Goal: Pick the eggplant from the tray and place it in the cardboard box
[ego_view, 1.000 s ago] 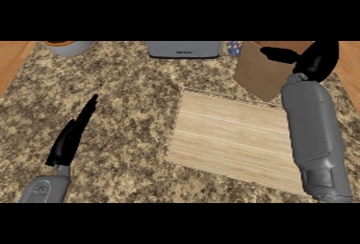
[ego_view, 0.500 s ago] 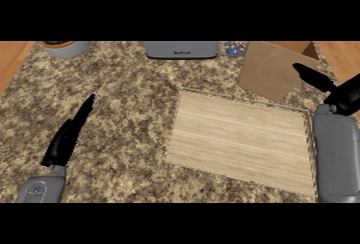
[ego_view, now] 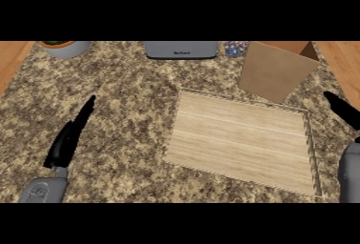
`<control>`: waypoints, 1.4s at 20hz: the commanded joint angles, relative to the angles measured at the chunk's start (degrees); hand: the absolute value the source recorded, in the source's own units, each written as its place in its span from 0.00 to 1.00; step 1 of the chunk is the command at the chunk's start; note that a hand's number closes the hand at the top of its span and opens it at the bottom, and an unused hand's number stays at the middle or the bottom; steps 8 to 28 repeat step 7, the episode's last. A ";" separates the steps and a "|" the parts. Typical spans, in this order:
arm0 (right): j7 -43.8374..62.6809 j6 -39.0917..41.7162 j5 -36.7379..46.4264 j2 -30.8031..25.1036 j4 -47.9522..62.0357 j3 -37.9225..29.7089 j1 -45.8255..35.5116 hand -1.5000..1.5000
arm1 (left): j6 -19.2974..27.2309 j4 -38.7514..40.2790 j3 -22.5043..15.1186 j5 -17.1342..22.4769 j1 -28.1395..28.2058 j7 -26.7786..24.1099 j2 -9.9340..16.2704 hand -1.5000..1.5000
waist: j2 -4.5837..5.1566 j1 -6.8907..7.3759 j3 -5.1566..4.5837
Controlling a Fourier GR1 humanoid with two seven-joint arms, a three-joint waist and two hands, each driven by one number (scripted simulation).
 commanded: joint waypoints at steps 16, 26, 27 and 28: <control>-3.32 5.09 -7.37 0.40 -11.81 1.42 16.49 0.00 | -2.05 -1.91 1.41 0.53 -0.19 1.55 0.99 0.50 | -0.05 -0.07 -0.02; -3.32 5.09 -7.37 0.40 -11.81 1.42 16.49 0.00 | -2.05 -1.91 1.41 0.53 -0.19 1.55 0.99 0.50 | -0.05 -0.07 -0.02; -3.32 5.09 -7.37 0.40 -11.81 1.42 16.49 0.00 | -2.05 -1.91 1.41 0.53 -0.19 1.55 0.99 0.50 | -0.05 -0.07 -0.02; -3.32 5.09 -7.37 0.40 -11.81 1.42 16.49 0.00 | -2.05 -1.91 1.41 0.53 -0.19 1.55 0.99 0.50 | -0.05 -0.07 -0.02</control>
